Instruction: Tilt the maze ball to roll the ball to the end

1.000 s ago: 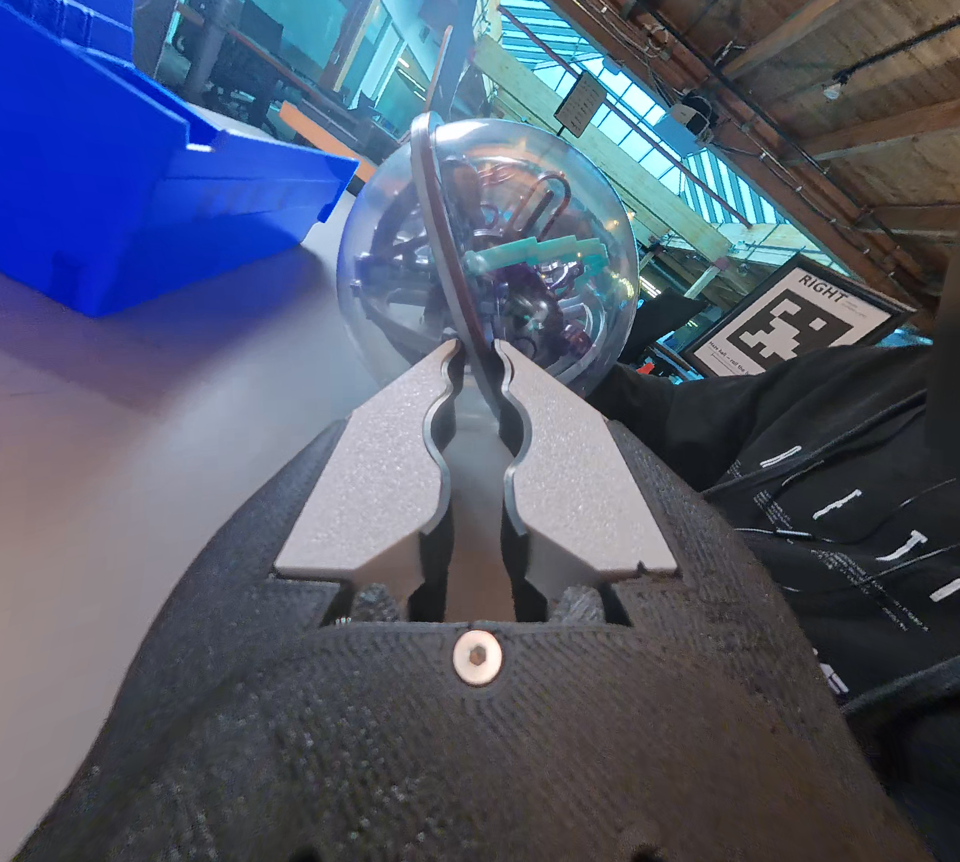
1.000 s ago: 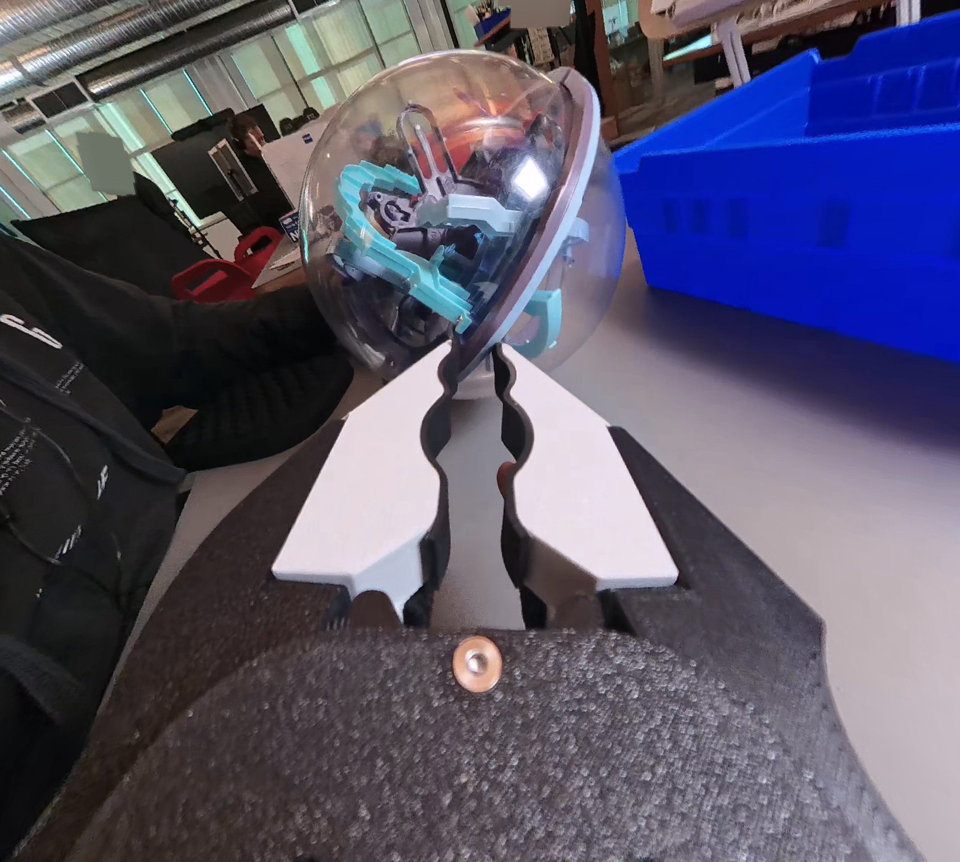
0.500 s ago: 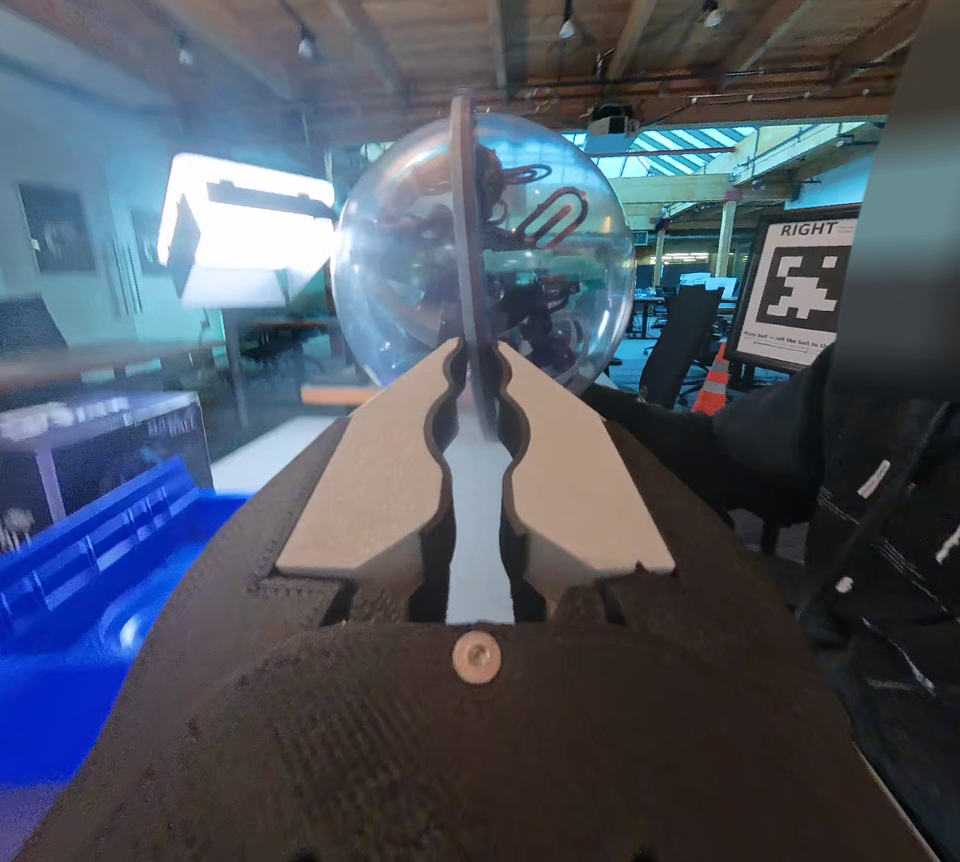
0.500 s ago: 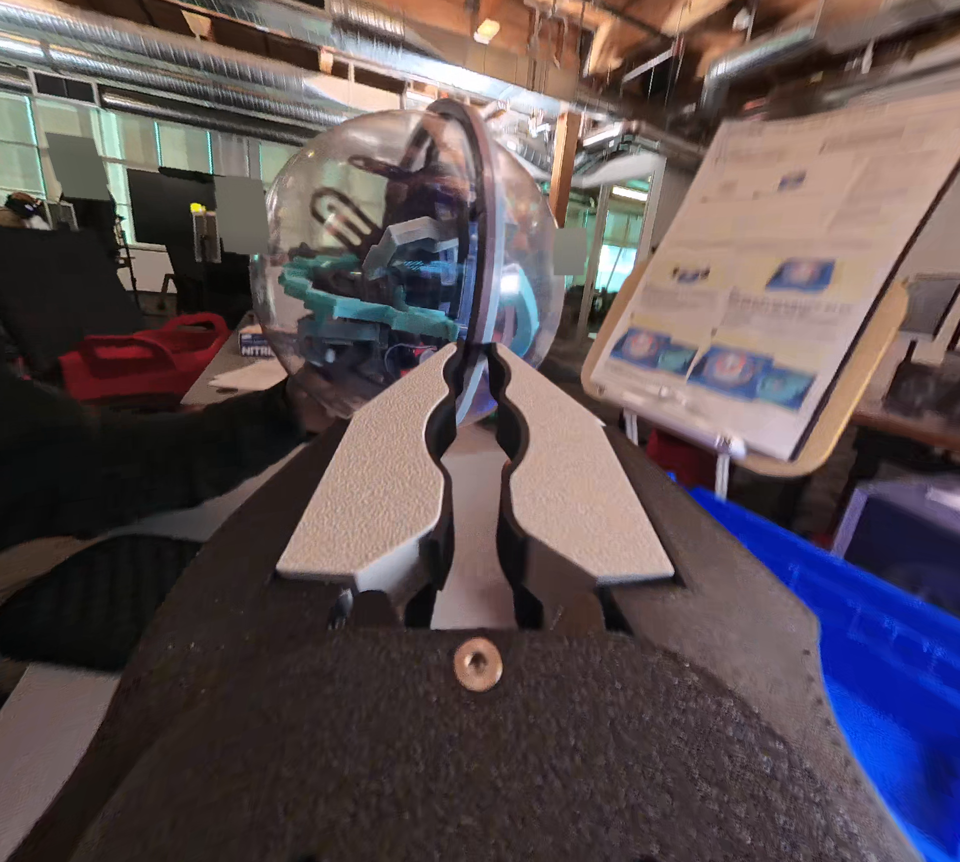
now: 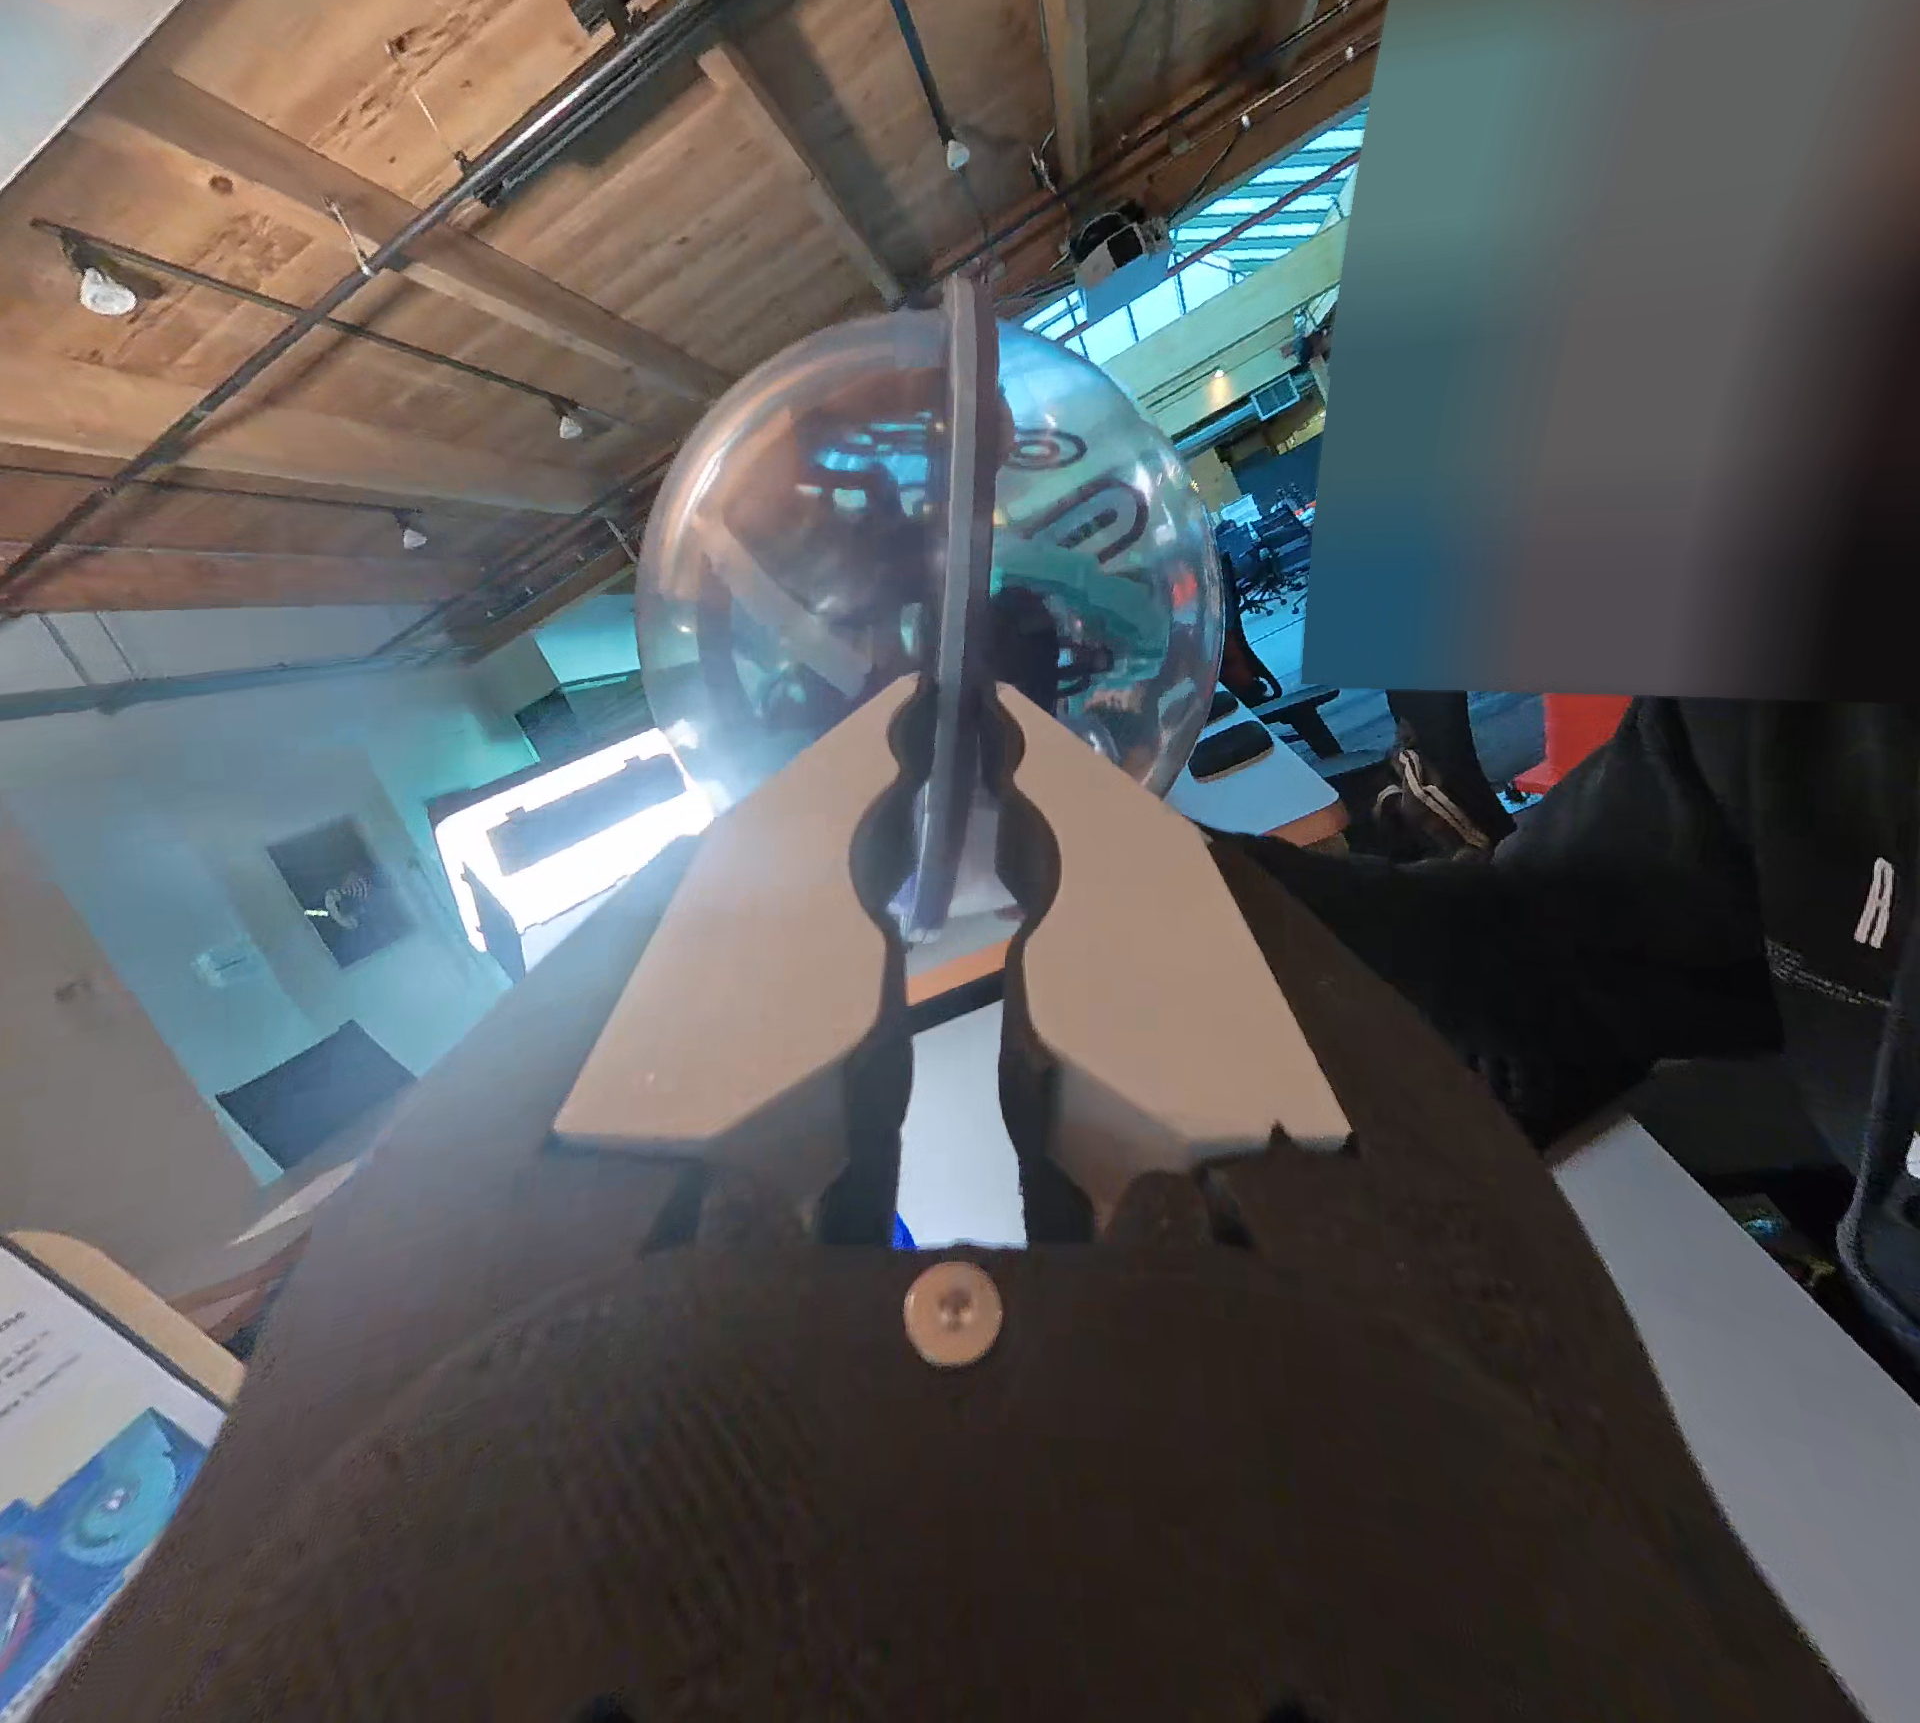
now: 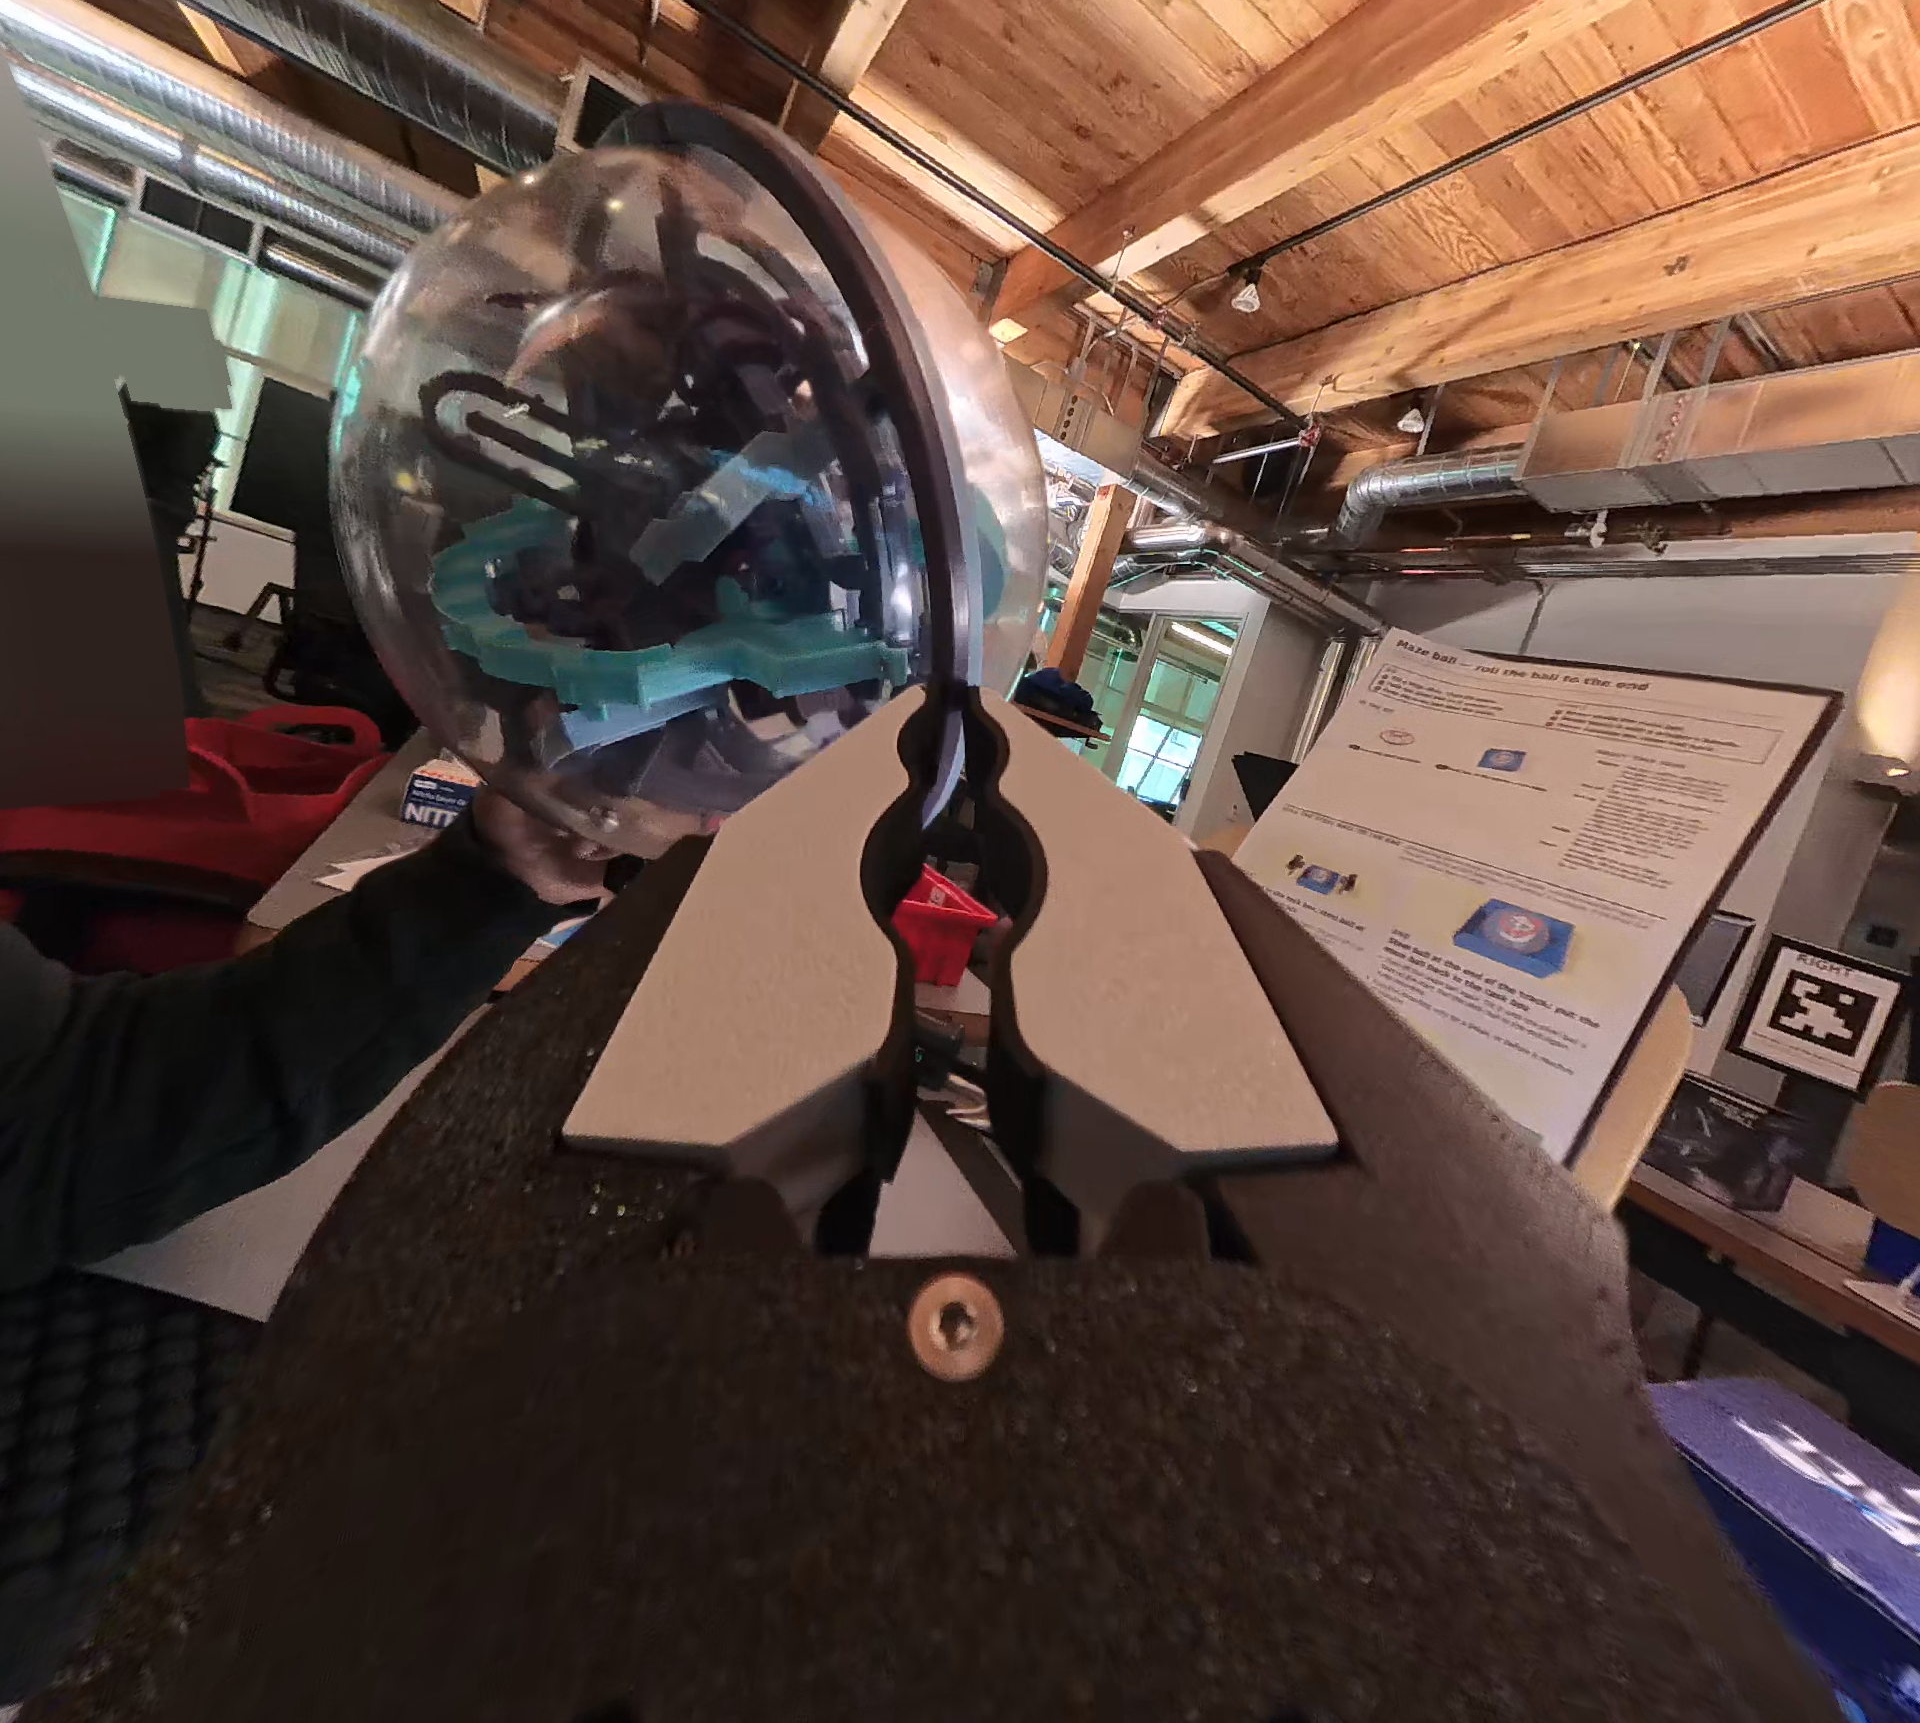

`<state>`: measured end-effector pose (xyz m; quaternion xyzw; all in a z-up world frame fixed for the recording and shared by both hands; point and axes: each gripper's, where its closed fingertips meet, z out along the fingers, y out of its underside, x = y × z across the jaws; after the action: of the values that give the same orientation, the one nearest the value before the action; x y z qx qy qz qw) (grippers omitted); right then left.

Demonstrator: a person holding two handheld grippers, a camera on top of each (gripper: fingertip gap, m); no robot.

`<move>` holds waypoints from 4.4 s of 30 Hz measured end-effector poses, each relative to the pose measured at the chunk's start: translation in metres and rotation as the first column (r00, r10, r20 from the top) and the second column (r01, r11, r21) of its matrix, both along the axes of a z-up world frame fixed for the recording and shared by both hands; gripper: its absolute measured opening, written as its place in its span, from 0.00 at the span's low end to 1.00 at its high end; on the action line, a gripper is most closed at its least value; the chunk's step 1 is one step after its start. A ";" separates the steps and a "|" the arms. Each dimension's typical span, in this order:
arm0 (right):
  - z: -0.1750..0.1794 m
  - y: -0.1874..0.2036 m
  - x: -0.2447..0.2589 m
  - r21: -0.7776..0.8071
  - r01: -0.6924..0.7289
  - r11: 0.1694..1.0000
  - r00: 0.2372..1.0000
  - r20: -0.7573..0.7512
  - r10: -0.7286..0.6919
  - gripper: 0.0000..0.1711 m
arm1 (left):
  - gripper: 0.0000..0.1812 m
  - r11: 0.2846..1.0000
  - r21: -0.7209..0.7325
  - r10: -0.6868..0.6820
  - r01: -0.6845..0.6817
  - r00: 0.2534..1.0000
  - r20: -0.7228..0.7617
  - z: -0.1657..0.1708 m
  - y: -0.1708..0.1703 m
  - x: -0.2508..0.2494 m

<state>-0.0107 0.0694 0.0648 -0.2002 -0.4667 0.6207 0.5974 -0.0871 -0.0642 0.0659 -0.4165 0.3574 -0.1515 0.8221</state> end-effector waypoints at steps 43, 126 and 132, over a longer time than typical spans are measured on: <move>-0.057 0.038 -0.045 -0.238 -0.002 0.971 0.967 0.247 0.062 0.00 | 0.03 0.920 -0.374 0.090 0.117 0.865 0.494 -0.028 0.058 -0.070; -0.294 0.006 -0.027 0.061 0.193 0.979 0.707 0.683 -0.182 0.71 | 0.65 0.767 -0.642 0.057 0.001 0.996 0.070 -0.234 0.104 -0.037; -0.282 0.006 -0.041 0.080 0.100 0.992 0.716 0.686 -0.127 0.68 | 0.66 0.726 -0.687 -0.119 0.030 0.990 -0.082 -0.236 0.115 -0.006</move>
<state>-0.0514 0.0752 -0.2170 -0.4337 -0.6535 0.4552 0.4214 -0.0930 0.0513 -0.1700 -0.6834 0.3417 -0.2798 0.5813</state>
